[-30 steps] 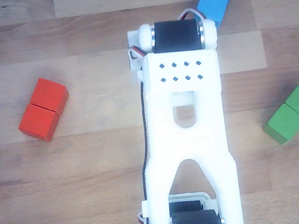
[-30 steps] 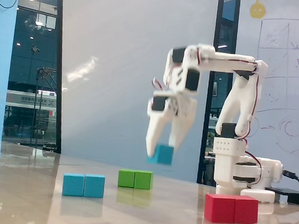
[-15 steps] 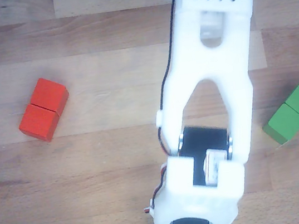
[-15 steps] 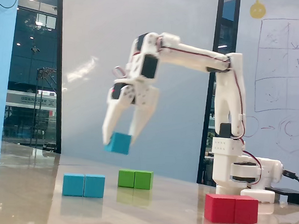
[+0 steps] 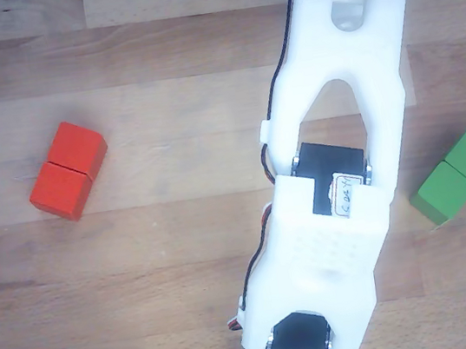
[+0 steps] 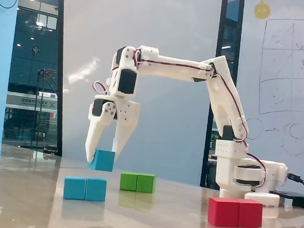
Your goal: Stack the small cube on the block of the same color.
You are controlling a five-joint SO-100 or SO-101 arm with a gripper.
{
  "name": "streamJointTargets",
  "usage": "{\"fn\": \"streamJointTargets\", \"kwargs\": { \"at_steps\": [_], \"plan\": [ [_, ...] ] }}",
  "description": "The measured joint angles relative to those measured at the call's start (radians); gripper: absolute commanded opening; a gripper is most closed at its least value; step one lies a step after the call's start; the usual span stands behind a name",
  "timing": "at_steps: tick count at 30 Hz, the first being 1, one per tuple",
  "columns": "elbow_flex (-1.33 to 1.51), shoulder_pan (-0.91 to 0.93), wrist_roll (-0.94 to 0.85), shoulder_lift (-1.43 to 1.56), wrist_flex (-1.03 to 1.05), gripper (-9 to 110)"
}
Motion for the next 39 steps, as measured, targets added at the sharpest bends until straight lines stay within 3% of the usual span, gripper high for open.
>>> {"fn": "streamJointTargets", "kwargs": {
  "at_steps": [34, 39],
  "plan": [
    [-0.035, 0.0, -0.009, -0.077, -0.048, 10],
    [-0.037, 0.0, -0.009, -0.077, -0.048, 17]
  ]
}}
